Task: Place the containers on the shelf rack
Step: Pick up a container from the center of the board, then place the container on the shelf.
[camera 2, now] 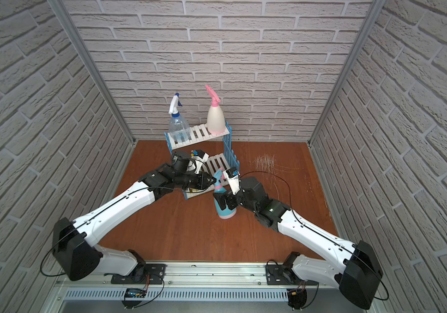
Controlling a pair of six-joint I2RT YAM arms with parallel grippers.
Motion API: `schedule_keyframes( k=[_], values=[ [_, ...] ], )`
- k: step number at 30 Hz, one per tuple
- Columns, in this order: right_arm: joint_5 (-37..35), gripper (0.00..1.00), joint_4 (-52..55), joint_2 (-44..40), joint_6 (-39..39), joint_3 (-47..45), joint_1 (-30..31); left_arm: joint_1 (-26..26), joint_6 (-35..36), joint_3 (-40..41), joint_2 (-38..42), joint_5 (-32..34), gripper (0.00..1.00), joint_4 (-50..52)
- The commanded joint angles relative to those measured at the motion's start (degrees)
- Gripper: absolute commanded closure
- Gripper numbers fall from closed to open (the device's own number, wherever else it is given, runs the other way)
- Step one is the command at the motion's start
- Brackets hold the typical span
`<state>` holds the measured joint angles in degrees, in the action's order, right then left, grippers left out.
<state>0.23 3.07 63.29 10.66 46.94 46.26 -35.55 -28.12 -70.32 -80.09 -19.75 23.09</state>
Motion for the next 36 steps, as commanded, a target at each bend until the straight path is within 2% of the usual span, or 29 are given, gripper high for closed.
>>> schedule_keyframes(
  k=[1,5,11,17,21,36],
  values=[
    [-5.8,0.00,2.3,-5.3,-0.2,-0.1,-0.1,-2.0,3.4,-2.4,1.9,9.0,1.00,-1.3],
    [-10.6,0.00,4.3,-9.0,-0.6,0.0,-0.2,-5.3,6.0,-4.7,0.8,20.3,1.00,-0.1],
    [-18.1,0.00,4.5,-11.1,-0.2,-0.1,-0.4,-8.0,6.0,-7.1,-3.2,35.6,1.00,-2.5],
    [-19.9,0.01,2.0,-12.3,0.3,-1.7,-1.1,-9.6,6.1,-10.6,-8.9,46.2,1.00,-7.1],
    [-19.7,0.00,1.1,-12.4,0.6,-2.4,-1.6,-9.6,6.5,-12.9,-12.7,49.8,1.00,-8.4],
    [-17.8,0.00,0.4,-12.8,2.5,-3.7,-3.9,-9.1,6.7,-15.9,-21.8,54.4,1.00,-15.3]
  ],
)
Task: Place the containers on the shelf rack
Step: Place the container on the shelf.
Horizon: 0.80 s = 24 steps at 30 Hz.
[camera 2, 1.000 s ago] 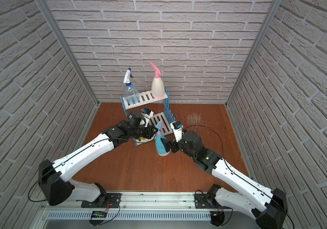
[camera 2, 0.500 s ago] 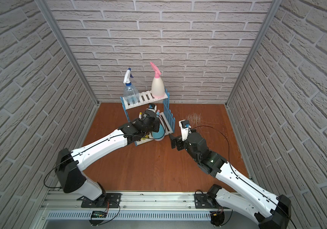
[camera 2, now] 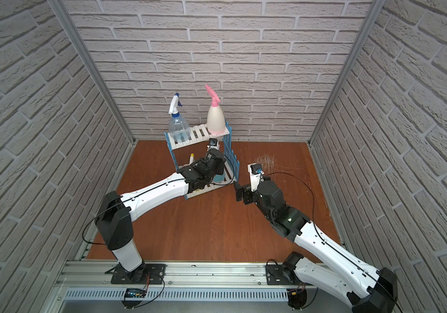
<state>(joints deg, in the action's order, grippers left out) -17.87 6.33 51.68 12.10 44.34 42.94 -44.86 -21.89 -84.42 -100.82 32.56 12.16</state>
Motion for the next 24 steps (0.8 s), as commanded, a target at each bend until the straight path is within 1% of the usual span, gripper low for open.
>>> schedule_keyframes(
  k=[1,5,11,18,19,22,24],
  values=[
    [0.5,0.00,-2.9,-1.2,1.2,-1.2,-0.7,0.3,0.2,-2.1,-1.5,2.1,1.00,-4.4],
    [1.1,0.00,-3.0,-1.0,2.0,-1.3,-1.2,1.1,-1.8,-2.2,-2.8,1.1,1.00,-4.6],
    [1.9,0.01,-3.1,-0.5,3.0,-1.5,-1.7,1.5,-2.6,-2.1,-4.4,1.7,1.00,-4.3],
    [2.5,0.00,-3.2,0.0,4.1,-1.6,-2.3,1.7,-3.8,-1.0,-4.1,2.1,1.00,-4.8],
    [2.6,0.00,-3.3,0.0,4.2,-1.6,-2.4,1.9,-4.1,-0.8,-4.1,1.8,0.99,-4.9],
    [2.7,0.00,-3.3,0.0,4.5,-1.7,-2.5,1.9,-4.2,-0.6,-4.1,1.3,0.87,-5.0],
    [2.7,0.00,-3.3,0.0,4.7,-1.8,-2.6,1.9,-4.3,-0.5,-4.1,1.2,0.81,-5.0]
  ],
)
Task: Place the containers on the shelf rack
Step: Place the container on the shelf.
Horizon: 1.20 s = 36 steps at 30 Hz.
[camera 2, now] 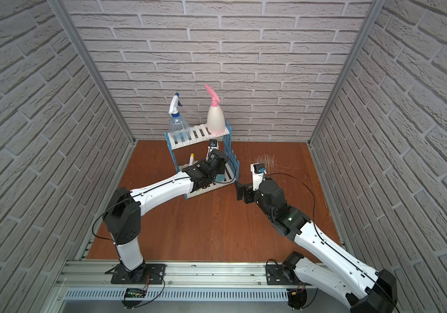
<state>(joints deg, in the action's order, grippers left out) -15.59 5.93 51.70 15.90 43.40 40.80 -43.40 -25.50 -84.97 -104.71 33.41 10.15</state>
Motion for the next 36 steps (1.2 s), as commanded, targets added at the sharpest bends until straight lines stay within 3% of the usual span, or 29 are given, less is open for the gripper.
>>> schedule_keyframes(
  k=[1,13,24,32,36],
  values=[
    [0.4,0.01,-2.9,0.0,1.0,-0.9,-0.5,0.5,-0.6,0.1,-0.2,0.4,0.79,-3.0],
    [0.6,0.01,-3.0,0.0,1.8,-1.3,-1.0,0.6,-0.6,1.0,0.9,0.1,0.57,-3.9],
    [1.0,0.01,-3.5,-0.6,2.0,-1.8,-1.3,0.4,-0.6,2.9,5.1,-2.1,0.22,-5.6],
    [2.4,0.01,-4.1,-1.4,1.0,-2.3,-1.5,0.4,3.0,7.0,12.7,-9.1,0.11,-10.3],
    [4.0,0.00,-4.2,-1.6,-0.5,-2.1,-1.7,1.2,6.0,9.4,18.2,-16.2,0.07,-9.3]
  ],
)
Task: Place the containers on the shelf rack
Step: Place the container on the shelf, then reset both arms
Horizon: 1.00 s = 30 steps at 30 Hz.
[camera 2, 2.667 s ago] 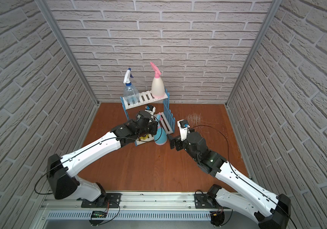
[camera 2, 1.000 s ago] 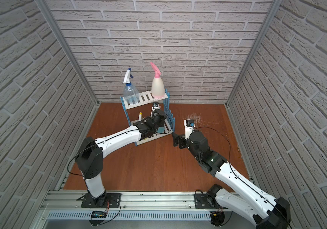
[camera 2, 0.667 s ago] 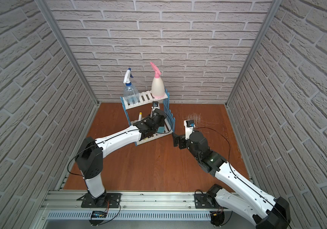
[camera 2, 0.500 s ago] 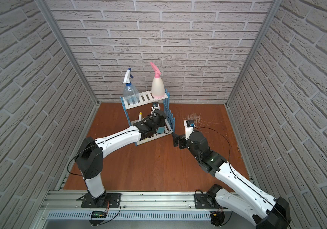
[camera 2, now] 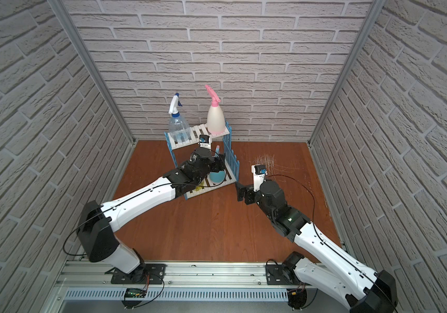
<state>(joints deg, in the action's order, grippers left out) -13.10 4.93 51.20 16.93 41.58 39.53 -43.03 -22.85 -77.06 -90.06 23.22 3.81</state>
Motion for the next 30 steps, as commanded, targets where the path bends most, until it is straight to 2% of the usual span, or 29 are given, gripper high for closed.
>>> schedule_keyframes(
  k=[1,10,13,18,21,24,30],
  values=[
    [2.1,0.00,-3.2,-1.0,-2.0,-0.2,-0.5,1.2,4.0,2.0,5.0,-7.4,0.07,-2.1],
    [7.3,0.01,-2.7,1.4,-4.1,1.7,-1.6,7.1,8.9,11.0,20.8,-14.6,0.02,6.1],
    [8.0,0.01,-2.3,1.9,-3.6,2.3,-2.6,10.2,10.5,13.4,26.4,-11.8,0.02,10.2],
    [8.9,0.01,-2.2,0.9,-2.3,2.1,-6.0,23.3,9.9,19.5,35.8,-14.8,0.02,13.5],
    [9.0,0.01,-2.0,0.2,-2.2,1.8,-9.5,32.1,8.6,24.3,39.7,-15.8,0.02,11.7],
    [7.9,0.01,-1.9,0.3,-2.7,1.3,-14.6,38.5,5.4,30.0,41.0,-10.7,0.02,7.1],
    [7.5,0.01,-7.0,0.7,-2.6,-2.2,-25.9,42.9,5.1,43.3,36.7,-2.7,0.02,-9.7]
  ],
)
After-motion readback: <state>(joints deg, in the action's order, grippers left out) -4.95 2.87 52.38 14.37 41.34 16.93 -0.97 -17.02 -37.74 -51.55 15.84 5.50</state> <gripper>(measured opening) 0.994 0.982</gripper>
